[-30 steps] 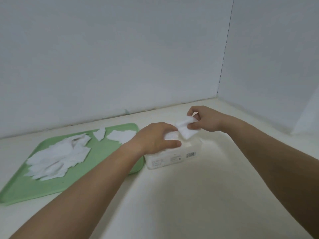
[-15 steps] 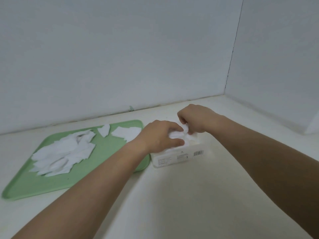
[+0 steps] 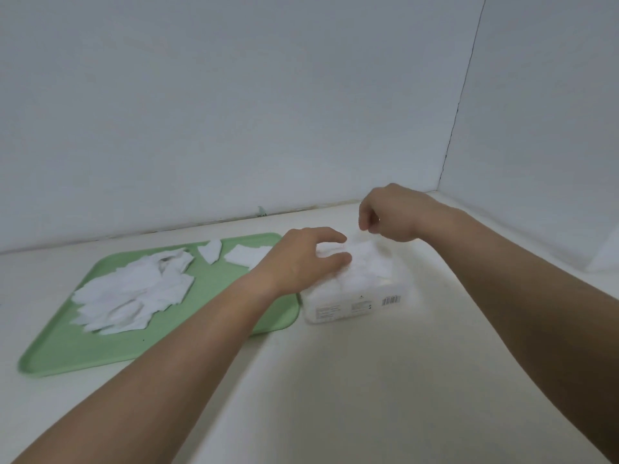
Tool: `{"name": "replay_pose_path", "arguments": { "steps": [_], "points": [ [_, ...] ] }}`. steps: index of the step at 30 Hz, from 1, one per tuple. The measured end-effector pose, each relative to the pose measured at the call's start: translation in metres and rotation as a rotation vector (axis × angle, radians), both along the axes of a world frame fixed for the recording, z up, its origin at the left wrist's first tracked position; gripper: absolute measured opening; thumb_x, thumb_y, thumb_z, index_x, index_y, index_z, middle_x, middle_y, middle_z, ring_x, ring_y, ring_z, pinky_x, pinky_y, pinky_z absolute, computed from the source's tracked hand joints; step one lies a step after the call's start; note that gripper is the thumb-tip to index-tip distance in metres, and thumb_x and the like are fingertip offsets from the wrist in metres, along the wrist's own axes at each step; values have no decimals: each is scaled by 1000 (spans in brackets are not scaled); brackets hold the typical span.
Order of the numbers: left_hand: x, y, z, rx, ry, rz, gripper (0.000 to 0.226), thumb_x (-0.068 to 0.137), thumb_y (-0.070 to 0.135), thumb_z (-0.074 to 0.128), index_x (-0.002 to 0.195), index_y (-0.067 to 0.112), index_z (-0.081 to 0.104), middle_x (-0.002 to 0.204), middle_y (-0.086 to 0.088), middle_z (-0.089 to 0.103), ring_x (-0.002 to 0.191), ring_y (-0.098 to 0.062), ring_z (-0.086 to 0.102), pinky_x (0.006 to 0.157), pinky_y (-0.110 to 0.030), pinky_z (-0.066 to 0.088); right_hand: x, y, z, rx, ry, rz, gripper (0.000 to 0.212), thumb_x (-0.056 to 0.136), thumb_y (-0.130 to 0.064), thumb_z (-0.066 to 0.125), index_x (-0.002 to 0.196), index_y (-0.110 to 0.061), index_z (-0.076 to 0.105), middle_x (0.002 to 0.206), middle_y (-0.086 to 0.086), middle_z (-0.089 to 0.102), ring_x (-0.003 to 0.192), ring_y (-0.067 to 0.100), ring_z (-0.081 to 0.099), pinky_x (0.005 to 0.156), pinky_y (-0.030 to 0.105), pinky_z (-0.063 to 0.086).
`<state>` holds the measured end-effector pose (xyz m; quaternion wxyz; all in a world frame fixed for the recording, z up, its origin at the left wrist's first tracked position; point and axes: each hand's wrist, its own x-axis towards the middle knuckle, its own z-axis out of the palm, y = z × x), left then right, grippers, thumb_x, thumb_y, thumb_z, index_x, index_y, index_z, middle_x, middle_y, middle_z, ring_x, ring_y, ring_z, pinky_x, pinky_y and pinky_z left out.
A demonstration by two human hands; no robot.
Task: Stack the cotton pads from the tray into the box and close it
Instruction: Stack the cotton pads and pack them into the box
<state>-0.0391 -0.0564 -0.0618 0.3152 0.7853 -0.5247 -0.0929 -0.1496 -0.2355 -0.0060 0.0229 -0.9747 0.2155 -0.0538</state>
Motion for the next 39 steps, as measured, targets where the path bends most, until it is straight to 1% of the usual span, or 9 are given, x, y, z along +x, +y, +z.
{"name": "replay_pose_path", "arguments": {
  "steps": [6,10,16,19,22,29,32,36,39],
  "points": [
    [39,57,0,-254,106,188,9,93,26,68,99,29,74,99,17,74,96,3,66,85,-17,47,21,54,11,324,-254,124,25,89,-7,55,88,-26,71,85,-9,71,72,-6,61,62,12,43],
    [72,99,-10,-310,185,377,12,93,18,65,88,26,74,92,7,75,83,-9,67,67,-13,43,59,97,0,448,-287,201,25,88,-1,54,87,-20,70,79,-7,69,70,7,69,62,13,48],
    [104,133,-32,-415,329,552,22,96,7,52,93,18,71,89,0,75,83,-18,72,80,-41,58,129,125,-43,566,-256,122,23,91,0,52,98,-11,71,81,1,71,70,10,69,71,22,51],
    [110,139,-36,-554,333,616,26,95,1,48,91,18,68,85,1,73,78,-14,70,81,-46,60,160,131,-63,532,-243,93,26,92,-6,51,104,-16,71,104,-1,69,99,16,64,86,23,46],
    [113,147,-34,-688,204,653,30,91,-2,49,86,23,65,83,4,70,70,-7,67,74,-45,59,185,137,-80,515,-249,34,27,92,-11,52,109,-21,70,120,0,67,111,19,61,96,30,48],
    [131,164,-31,-743,16,646,34,90,5,53,79,37,60,82,17,68,74,-20,67,64,-25,48,238,160,-103,196,-216,-51,22,89,-36,55,105,-22,61,105,1,66,103,27,59,88,39,42],
    [134,168,-35,-747,-2,644,36,90,4,54,79,37,60,81,18,67,72,-18,67,62,-20,46,253,166,-107,150,-176,-78,26,86,-30,58,111,-23,56,105,-1,64,105,26,58,85,39,33],
    [132,171,-36,-751,5,649,34,90,4,54,80,37,59,82,16,66,73,-20,66,63,-23,47,247,168,-104,384,-337,-50,34,86,-13,59,118,-25,57,109,-4,66,105,21,59,87,33,40],
    [126,172,-36,-786,124,673,30,89,4,56,90,33,63,88,13,68,78,-11,65,71,-38,56,215,178,-89,779,-590,1,26,83,-12,69,107,-20,65,90,-4,66,81,16,63,62,24,45]
  ]
}}
